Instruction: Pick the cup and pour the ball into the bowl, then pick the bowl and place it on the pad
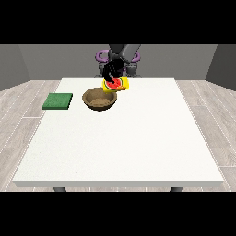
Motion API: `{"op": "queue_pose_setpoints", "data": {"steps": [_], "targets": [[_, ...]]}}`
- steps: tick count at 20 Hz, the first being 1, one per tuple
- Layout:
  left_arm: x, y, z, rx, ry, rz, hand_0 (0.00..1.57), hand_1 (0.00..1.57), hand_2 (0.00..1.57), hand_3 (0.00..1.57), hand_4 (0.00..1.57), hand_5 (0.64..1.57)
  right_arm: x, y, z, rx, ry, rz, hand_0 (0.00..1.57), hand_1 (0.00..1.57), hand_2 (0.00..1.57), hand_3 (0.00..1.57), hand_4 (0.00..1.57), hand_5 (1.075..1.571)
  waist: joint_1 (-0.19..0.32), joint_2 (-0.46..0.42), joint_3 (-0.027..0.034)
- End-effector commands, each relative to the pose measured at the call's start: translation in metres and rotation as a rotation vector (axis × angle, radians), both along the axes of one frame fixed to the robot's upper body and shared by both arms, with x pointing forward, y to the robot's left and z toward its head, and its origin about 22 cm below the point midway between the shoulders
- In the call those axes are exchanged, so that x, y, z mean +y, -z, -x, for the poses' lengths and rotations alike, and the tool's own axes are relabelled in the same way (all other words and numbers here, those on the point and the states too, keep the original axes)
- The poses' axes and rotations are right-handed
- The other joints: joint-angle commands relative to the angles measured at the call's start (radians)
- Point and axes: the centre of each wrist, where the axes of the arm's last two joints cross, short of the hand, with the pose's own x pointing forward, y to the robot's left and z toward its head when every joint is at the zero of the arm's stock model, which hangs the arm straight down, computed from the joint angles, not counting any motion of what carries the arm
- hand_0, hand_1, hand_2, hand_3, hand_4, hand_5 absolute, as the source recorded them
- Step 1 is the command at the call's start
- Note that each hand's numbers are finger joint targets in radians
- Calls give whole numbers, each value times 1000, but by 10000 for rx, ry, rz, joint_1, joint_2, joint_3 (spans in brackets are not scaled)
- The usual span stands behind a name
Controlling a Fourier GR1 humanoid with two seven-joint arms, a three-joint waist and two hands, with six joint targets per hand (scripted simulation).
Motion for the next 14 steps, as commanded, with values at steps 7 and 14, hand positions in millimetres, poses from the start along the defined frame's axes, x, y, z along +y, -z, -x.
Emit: {"op": "queue_pose_setpoints", "data": {"steps": [7,14], "targets": [[-14,3,12,587,404,1468,1499,1499,1571,1571,1009,1520,-21,26,9,531,803,-18,0,0,0,0,360,1564,827,-441,-25],[45,-12,1,198,-1301,7806,1186,1186,1571,1571,736,1570,-27,25,21,294,1085,-161,0,0,0,0,377,1566,1177,-380,-70]]}}
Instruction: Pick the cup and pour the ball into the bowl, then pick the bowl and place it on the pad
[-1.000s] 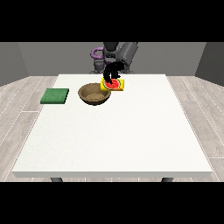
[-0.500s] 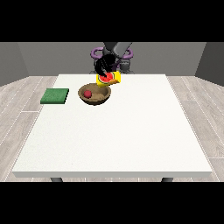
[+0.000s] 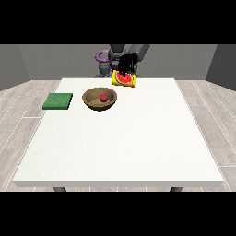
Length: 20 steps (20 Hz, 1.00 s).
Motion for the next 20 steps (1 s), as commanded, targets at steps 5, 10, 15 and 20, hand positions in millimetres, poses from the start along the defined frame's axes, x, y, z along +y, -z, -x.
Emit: {"op": "queue_pose_setpoints", "data": {"steps": [5,10,15,20], "targets": [[75,30,23,-498,-595,5125,1388,1388,1571,1571,1031,1570,7,-9,15,-735,162,-83,0,0,0,0,401,1564,329,878,-40],[109,29,34,-1845,6,7129,1550,1550,1571,1571,1421,1505,25,-41,19,-2017,126,-135,0,0,0,0,408,1566,551,1987,-79],[47,-2,28,-228,1884,13004,1371,1371,1571,1571,993,1571,26,-29,20,-1412,162,-142,0,0,0,0,459,1564,891,1743,-225],[91,-19,25,-1016,4676,15835,409,409,0,0,262,1569,33,-32,23,-1731,621,-525,0,0,0,0,528,1564,1700,2645,-91]]}}
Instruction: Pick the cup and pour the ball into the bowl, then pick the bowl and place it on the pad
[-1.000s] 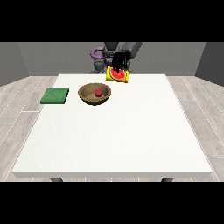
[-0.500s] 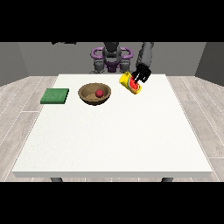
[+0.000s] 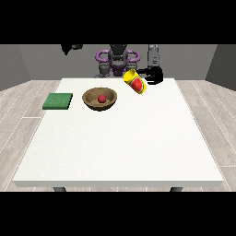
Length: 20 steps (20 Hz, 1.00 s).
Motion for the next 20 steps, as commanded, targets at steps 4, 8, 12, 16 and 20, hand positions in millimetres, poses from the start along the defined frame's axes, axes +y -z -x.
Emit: {"op": "queue_pose_setpoints", "data": {"steps": [4,8,12,16,20], "targets": [[80,-10,-2,-1516,2219,3066,0,0,0,0,0,1559,35,-17,12,-349,439,92,0,0,0,0,499,1566,606,880,125],[140,-50,-13,-1986,2510,2773,0,0,0,0,0,1547,52,-27,5,-1223,306,127,0,0,0,0,492,1568,288,1930,156],[165,-115,-22,-2311,2605,1966,0,0,0,0,0,1531,52,15,-15,-503,358,35,0,0,0,0,476,1569,413,2156,175],[165,-140,-21,-1694,2423,1169,0,0,0,0,0,1521,30,52,-37,538,574,-783,0,0,0,0,412,1568,518,1572,191],[192,-212,-17,-2210,2557,814,0,0,0,0,0,1523,25,73,-51,219,374,-1138,0,0,0,0,415,1570,338,2181,190]]}}
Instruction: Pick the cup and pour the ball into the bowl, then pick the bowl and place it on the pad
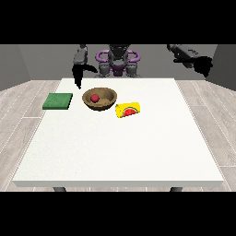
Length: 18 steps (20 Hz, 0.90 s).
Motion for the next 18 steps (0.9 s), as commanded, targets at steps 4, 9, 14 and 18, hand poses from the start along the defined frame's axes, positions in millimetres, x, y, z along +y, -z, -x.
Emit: {"op": "queue_pose_setpoints", "data": {"steps": [4,9,14,18], "targets": [[24,-80,13,-144,-204,-634,0,0,0,0,0,1533,-16,54,-21,915,-44,-485,0,0,0,0,341,1571,-123,-17,1],[26,-106,21,-563,-470,-734,0,0,0,0,0,1548,-24,80,-31,1111,-226,-381,0,0,0,0,286,1570,-309,232,-1],[38,-136,30,-632,-237,-518,0,0,0,0,0,1536,-1,73,-58,1384,-214,-1053,0,0,0,0,374,1570,-304,207,-8],[33,-123,30,-364,10,-694,0,0,0,0,0,1539,-23,89,-61,1849,201,-1365,0,0,0,0,401,1571,-47,-113,-6]]}}
